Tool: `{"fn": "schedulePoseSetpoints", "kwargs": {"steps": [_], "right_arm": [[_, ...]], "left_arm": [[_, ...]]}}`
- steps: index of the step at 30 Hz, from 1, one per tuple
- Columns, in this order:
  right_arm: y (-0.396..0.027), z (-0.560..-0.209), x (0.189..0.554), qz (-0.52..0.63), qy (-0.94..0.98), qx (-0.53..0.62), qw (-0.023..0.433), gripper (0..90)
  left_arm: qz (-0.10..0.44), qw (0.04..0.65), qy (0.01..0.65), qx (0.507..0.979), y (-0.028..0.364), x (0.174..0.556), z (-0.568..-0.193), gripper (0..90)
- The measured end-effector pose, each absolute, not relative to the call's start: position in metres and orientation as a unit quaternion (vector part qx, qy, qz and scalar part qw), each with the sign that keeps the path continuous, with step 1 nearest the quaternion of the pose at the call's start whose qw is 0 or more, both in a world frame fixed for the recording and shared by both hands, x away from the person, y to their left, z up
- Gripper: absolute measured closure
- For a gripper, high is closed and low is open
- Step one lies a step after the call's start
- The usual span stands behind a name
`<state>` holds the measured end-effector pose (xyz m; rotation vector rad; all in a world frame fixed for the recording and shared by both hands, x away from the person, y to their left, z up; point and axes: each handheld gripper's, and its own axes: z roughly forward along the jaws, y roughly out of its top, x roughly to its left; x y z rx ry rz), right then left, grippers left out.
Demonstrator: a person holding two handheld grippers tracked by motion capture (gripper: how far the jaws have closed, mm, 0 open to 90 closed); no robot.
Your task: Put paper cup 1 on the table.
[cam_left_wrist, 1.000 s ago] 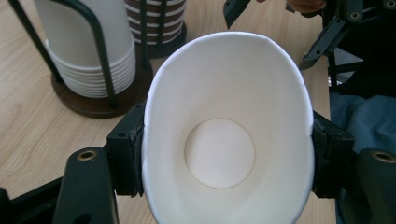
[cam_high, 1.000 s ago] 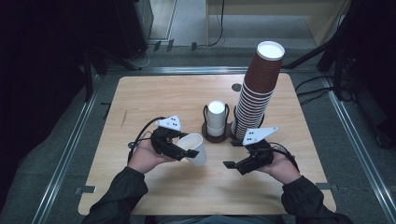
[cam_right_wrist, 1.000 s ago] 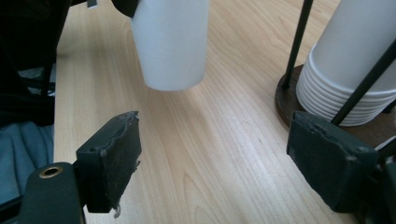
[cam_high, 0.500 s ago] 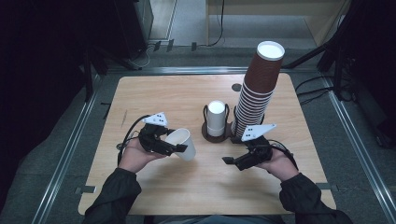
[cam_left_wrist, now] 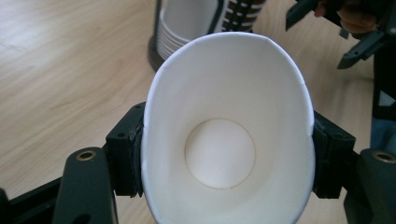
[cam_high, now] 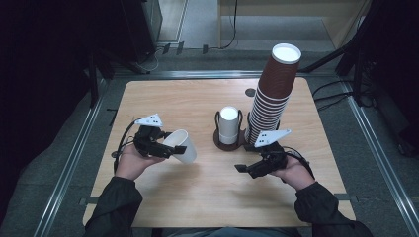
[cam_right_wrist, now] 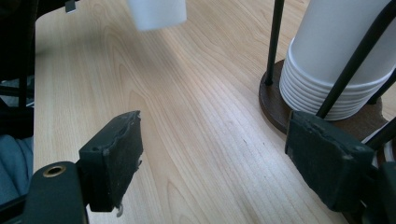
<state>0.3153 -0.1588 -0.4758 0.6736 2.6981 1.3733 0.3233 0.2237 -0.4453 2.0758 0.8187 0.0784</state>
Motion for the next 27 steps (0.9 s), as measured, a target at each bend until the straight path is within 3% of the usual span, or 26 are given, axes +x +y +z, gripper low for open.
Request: {"fn": "schedulePoseSetpoints", "kwargs": {"steps": [27], "right_arm": [[-0.154,-0.484,0.318,0.422,0.881,0.213,0.008,19.3]], "left_arm": [[0.112,0.359,0.388,0.842,0.274,0.351,-0.465,28.8]]}}
